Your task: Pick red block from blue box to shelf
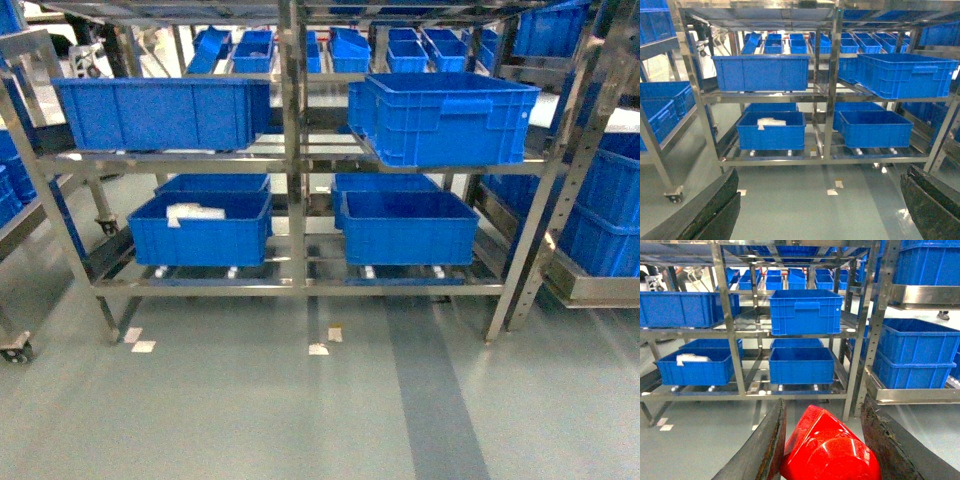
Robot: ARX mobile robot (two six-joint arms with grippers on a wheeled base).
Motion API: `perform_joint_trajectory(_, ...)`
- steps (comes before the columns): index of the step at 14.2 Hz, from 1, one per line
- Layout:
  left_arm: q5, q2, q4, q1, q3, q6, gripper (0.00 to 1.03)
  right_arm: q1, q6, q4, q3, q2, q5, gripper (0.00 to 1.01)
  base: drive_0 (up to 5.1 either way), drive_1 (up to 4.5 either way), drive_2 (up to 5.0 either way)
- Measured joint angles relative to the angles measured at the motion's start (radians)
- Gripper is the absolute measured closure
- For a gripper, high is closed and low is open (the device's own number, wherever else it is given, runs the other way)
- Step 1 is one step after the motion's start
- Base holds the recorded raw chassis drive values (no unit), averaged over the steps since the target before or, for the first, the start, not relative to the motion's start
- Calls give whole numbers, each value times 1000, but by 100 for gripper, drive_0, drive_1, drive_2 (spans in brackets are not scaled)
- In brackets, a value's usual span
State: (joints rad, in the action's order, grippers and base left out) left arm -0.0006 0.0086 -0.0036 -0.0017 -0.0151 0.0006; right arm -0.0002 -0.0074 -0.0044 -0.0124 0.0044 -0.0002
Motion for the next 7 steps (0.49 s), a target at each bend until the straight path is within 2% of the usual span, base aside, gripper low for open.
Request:
perform_joint_trajectory(1,0,0,0,1,0,0,5,0,0,0,0,0,0,62,0,0,0)
perform_joint_trajectory(7,0,0,0,1,0,0,5,0,0,0,0,0,0,62,-19,406,-444)
